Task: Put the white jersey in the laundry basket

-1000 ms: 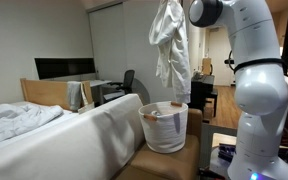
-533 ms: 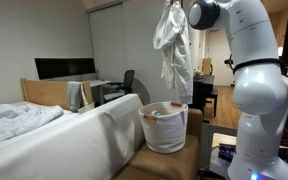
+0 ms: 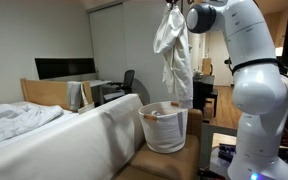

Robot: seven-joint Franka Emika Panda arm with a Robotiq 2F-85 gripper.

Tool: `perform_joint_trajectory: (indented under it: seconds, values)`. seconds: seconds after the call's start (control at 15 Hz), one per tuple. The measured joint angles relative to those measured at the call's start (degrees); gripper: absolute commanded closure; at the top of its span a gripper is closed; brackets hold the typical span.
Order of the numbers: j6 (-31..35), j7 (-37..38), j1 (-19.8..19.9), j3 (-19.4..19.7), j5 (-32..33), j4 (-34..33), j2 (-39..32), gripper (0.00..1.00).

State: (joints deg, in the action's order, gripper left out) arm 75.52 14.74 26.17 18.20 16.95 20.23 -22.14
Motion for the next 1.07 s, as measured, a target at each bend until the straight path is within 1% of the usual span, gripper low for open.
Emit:
perform_joint_trajectory:
  seconds: [0.4, 0.47, 0.67, 1.07]
  values:
    - [0.0, 0.0, 0.0, 0.0, 0.0, -0.1, -0.2, 0.86]
    - [0.0, 0.0, 0.0, 0.0, 0.0, -0.1, -0.2, 0.9]
    - [-0.9, 0.0, -0.1, 0.0, 0.0, 0.3, -0.4, 0.9]
    - [-1.7, 0.0, -0.3, 0.0, 0.0, 0.4, -3.0, 0.9]
